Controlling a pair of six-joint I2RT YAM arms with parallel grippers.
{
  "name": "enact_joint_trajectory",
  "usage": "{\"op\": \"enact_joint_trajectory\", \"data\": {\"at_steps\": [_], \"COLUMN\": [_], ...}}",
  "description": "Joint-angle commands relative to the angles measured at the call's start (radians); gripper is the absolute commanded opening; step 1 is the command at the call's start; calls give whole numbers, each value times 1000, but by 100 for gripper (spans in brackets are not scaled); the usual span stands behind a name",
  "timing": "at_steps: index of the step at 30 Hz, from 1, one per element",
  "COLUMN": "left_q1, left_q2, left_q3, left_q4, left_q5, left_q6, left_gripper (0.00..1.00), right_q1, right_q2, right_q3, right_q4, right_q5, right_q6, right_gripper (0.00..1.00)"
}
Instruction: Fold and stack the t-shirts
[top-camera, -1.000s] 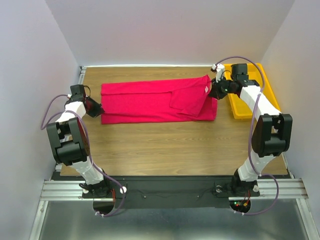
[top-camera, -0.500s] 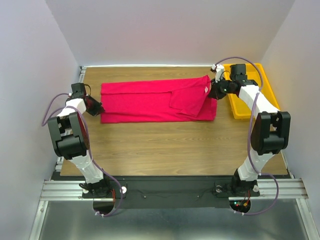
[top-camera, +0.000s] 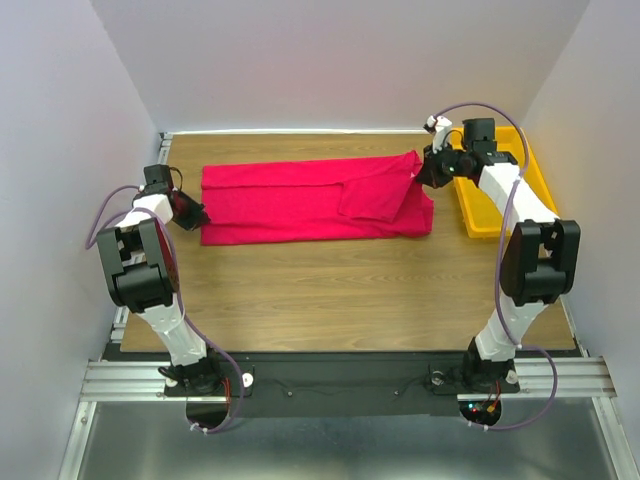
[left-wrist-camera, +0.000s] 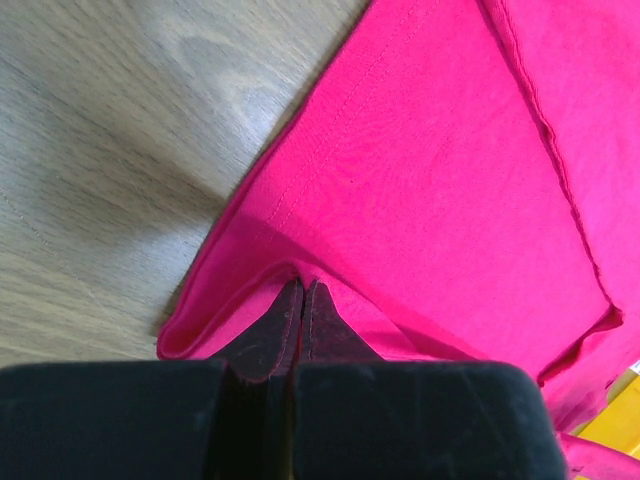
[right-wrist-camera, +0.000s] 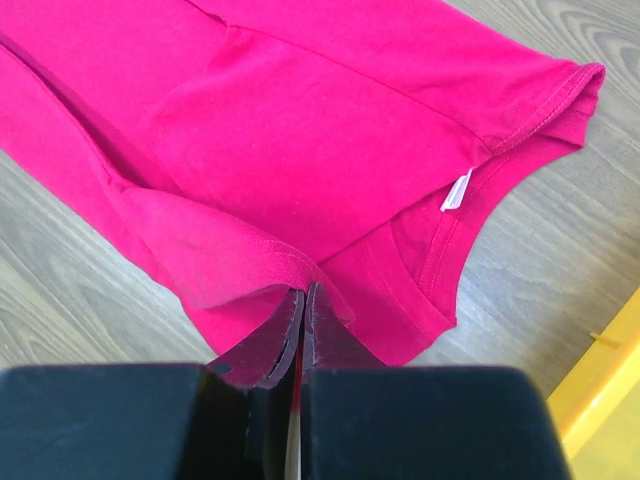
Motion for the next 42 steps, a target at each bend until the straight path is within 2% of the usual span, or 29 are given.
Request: {"op": "enact_joint_trajectory", "data": {"at_steps": [1,21,42], "left_q1": [3,3,3], "left_q2": [11,44,29], "left_q3": [49,75,113], "left_q4": [12,11,3], "left_q5": [-7,-12,21], "left_q6": [9,13,29], "left_gripper": [0,0,0], "right_q1": [-7,-5,-5], "right_q2": [21,104,104], "right_q3": [63,144,164], "right_q4": [45,45,52], "right_q5": [-25,-9,-12], "right_q6": [24,65,79], "right_gripper": [0,1,1]}}
